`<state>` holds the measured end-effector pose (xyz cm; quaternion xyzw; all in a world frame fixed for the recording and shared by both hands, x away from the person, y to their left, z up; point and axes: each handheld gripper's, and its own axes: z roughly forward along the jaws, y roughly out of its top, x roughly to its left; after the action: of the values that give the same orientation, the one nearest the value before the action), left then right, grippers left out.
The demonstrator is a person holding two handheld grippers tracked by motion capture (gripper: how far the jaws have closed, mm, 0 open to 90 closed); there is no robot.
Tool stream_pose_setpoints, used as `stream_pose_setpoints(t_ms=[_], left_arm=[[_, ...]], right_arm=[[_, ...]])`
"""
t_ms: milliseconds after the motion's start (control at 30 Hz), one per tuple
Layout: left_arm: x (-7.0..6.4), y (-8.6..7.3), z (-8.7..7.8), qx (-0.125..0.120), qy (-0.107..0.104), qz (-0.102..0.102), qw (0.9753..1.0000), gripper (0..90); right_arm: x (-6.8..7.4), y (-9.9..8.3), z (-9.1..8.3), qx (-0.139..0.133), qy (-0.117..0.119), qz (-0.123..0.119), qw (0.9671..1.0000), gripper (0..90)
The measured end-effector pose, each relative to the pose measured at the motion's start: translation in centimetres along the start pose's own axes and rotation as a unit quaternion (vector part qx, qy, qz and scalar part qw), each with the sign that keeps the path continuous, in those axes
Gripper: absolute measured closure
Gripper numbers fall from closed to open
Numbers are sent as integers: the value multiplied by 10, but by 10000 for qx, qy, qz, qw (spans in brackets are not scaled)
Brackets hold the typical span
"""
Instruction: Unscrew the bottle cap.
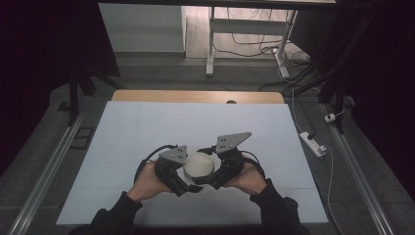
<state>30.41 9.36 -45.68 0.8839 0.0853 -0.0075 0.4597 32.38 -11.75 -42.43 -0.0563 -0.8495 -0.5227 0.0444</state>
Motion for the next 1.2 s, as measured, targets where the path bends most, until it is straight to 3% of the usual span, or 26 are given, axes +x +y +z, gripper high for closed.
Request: stream_pose_setpoints(t_ms=[67, 133, 233, 300, 400, 433, 467, 500, 533, 633, 767, 833, 933, 967, 1000, 1033, 1067, 1200], left_arm=[[0, 0, 1, -3, 78, -43, 10000, 74], [0, 0, 0, -8, 222, -121, 9997, 74], [2, 0, -2, -13, 535, -308, 9981, 74], [2, 0, -1, -9, 817, -472, 9955, 74], [2, 0, -1, 13, 1183, -686, 9906, 74], [2, 0, -1, 13, 1183, -686, 9906, 74], [1, 1, 1, 94, 1398, -729, 9874, 74], [1, 1, 1, 94, 1398, -729, 9874, 74], [-1, 2, 3, 102, 1510, -782, 9854, 74], [-3, 4, 5, 97, 1564, -826, 9842, 74], [-5, 6, 6, 142, 1550, -758, 9849, 74], [-4, 6, 5, 157, 1470, -729, 9863, 74], [-2, 4, 5, 155, 1276, -645, 9896, 74], [-2, 4, 5, 155, 1276, -645, 9896, 74], [0, 1, 4, 31, 1020, -633, 9928, 74], [0, 1, 4, 31, 1020, -633, 9928, 74], [2, 0, 3, 4, 813, -558, 9951, 74], [3, -1, 2, -21, 551, -425, 9976, 74]], right_arm=[[0, -1, 0, 36, -25, -8, 10000, 68], [2, 1, -1, 38, -247, -33, 9997, 53], [3, 6, -5, -88, -501, 192, 9985, 1], [5, 9, -8, -177, -820, 344, 9959, 0], [7, 12, -8, -160, -1340, 575, 9892, 0], [7, 12, -8, -160, -1340, 575, 9892, 0], [8, 12, -3, -124, -1552, 699, 9853, 0], [9, 11, 0, -83, -1659, 738, 9833, 0], [10, 11, 3, -32, -1792, 745, 9810, 0], [14, 10, 11, 2, -2084, 698, 9756, 0], [18, 9, 17, 96, -2261, 522, 9726, 57], [19, 7, 16, 61, -2256, 490, 9730, 67], [16, 7, 14, 120, -2061, 454, 9774, 70], [16, 7, 14, 120, -2061, 454, 9774, 70], [13, 6, 12, 124, -1829, 453, 9820, 70], [12, 6, 11, 102, -1692, 460, 9845, 71], [10, 5, 9, 87, -1564, 468, 9866, 71], [7, 3, 5, 36, -1151, 444, 9924, 72]])
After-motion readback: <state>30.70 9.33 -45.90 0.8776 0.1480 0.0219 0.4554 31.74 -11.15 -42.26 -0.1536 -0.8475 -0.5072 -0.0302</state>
